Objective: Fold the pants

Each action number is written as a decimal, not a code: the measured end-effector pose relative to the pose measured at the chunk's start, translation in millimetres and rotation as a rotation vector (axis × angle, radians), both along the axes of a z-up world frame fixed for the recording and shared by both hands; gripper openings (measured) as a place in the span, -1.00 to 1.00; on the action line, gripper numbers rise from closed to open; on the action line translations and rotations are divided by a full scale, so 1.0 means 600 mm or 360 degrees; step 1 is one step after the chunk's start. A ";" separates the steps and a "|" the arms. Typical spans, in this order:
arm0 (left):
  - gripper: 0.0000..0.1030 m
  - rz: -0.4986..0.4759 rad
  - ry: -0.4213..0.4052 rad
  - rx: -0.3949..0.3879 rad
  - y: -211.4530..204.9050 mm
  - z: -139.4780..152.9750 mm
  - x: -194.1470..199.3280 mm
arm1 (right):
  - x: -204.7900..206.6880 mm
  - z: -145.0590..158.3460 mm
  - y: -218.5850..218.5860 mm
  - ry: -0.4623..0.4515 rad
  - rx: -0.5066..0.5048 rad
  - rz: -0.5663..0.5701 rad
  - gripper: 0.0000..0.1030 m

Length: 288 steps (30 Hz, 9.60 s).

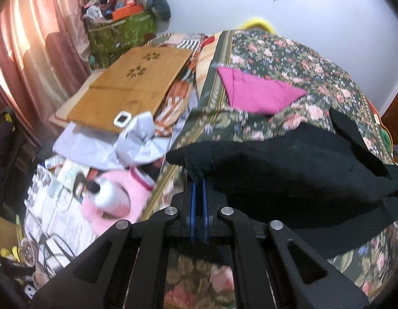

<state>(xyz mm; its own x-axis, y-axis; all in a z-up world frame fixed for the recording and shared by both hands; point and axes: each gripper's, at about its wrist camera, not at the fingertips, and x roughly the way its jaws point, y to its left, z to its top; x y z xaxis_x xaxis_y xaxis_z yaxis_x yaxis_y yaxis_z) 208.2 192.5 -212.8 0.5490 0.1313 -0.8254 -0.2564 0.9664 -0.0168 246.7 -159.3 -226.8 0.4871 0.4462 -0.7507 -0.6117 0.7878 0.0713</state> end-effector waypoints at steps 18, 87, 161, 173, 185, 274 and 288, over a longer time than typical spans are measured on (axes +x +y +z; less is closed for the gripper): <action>-0.93 -0.0033 0.0098 0.0007 -0.019 -0.046 -0.057 | -0.039 -0.009 -0.010 0.0122 -0.0015 -0.0024 -0.72; 0.73 -0.0783 0.0285 0.0266 -0.425 -0.065 0.253 | 0.248 0.106 -0.264 0.0029 0.0263 -0.0575 -0.84; 0.35 -0.0319 0.0410 -0.0641 0.056 -0.193 0.204 | 0.322 -0.090 0.230 0.0408 -0.0085 0.0158 -0.20; -0.58 -0.0251 0.0355 -0.0264 0.047 -0.183 0.175 | 0.326 -0.116 0.271 0.0275 -0.0250 0.0184 -0.90; -0.57 -0.0085 0.0366 -0.0107 0.072 -0.149 0.109 | 0.297 -0.060 0.241 0.0218 -0.0236 0.0098 -0.69; 0.56 -0.0645 0.0261 -0.0027 -0.313 -0.066 0.131 | -0.088 -0.032 -0.364 0.0400 0.0365 -0.1197 0.26; 0.62 -0.0884 0.0414 -0.0058 -0.448 -0.087 0.204 | -0.072 -0.080 -0.441 0.0472 0.0651 -0.1401 0.26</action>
